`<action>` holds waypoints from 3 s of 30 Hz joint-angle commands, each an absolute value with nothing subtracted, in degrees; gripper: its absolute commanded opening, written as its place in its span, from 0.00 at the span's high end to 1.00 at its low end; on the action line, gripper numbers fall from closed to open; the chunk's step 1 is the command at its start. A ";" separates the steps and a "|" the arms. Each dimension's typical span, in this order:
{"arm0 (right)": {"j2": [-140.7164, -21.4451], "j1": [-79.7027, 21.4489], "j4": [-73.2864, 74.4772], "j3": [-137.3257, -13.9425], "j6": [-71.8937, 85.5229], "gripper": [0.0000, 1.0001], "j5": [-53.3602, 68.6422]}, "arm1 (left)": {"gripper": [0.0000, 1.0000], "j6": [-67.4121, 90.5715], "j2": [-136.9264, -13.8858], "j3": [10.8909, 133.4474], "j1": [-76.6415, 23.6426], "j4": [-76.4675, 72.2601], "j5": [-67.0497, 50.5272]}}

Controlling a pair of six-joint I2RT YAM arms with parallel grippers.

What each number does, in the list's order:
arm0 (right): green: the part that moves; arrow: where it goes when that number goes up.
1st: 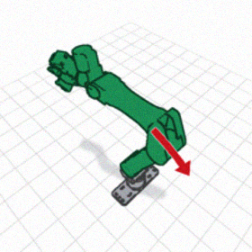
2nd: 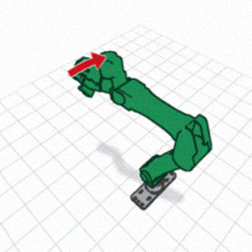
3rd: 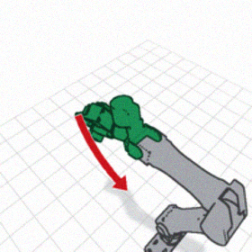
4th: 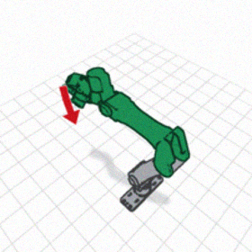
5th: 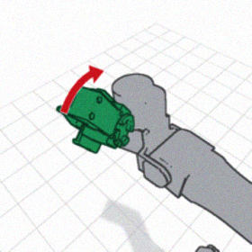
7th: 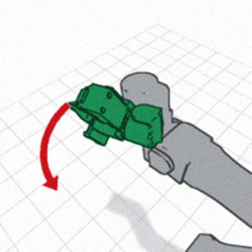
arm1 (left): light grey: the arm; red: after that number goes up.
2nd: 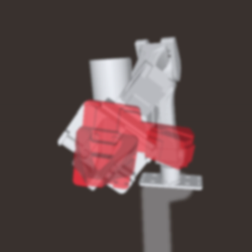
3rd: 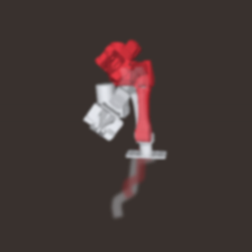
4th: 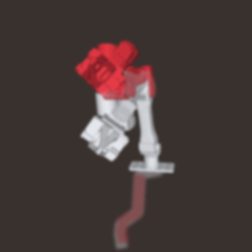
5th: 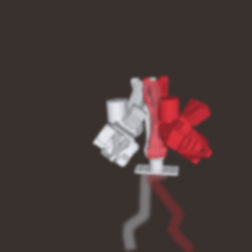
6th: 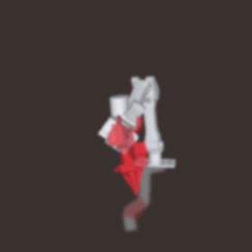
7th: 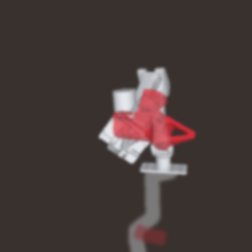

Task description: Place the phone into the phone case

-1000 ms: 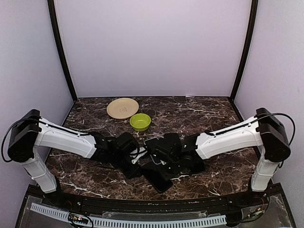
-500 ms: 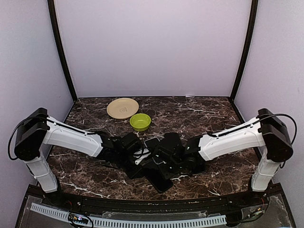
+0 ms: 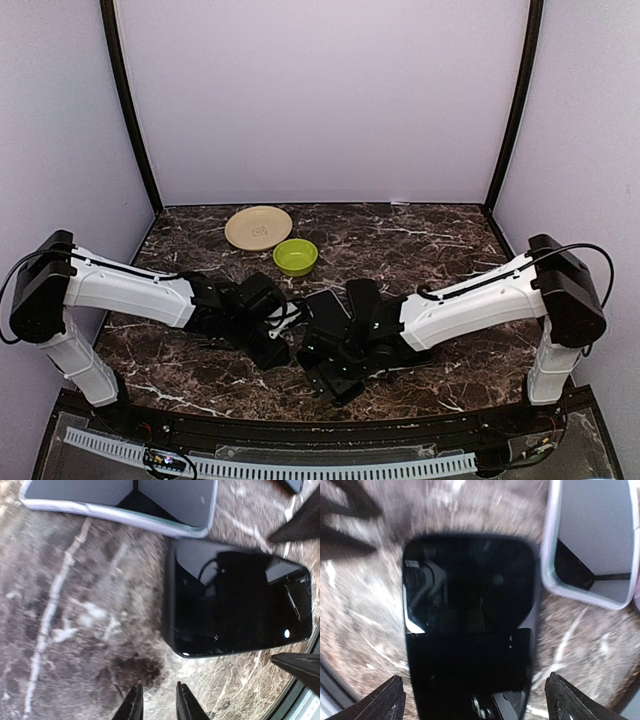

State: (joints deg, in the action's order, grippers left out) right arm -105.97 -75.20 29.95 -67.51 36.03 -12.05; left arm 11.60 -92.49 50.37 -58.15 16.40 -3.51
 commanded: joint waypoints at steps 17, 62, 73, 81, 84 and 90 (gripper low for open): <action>-111.53 -76.82 35.24 -68.64 35.12 0.38 -14.19 | 0.69 14.33 -84.72 47.81 -55.18 16.35 -2.92; -85.46 -82.09 -9.84 -61.27 9.33 0.76 -39.83 | 0.63 26.32 -69.73 34.28 -54.89 -40.60 -13.92; -83.64 -81.04 -5.65 -58.51 6.45 0.35 -28.60 | 1.00 15.76 -66.82 31.99 -55.82 -35.10 -11.93; -73.43 -70.18 10.08 -54.46 0.42 0.02 12.43 | 1.00 0.45 -68.74 30.88 -56.54 -28.70 -20.02; -70.43 -66.23 10.35 -53.02 0.38 0.02 18.84 | 1.00 -5.19 -70.83 30.94 -57.98 -27.90 -22.17; -75.14 -65.66 5.54 -55.56 -4.95 0.06 18.35 | 1.00 -6.93 -75.11 30.79 -58.66 -31.20 -23.59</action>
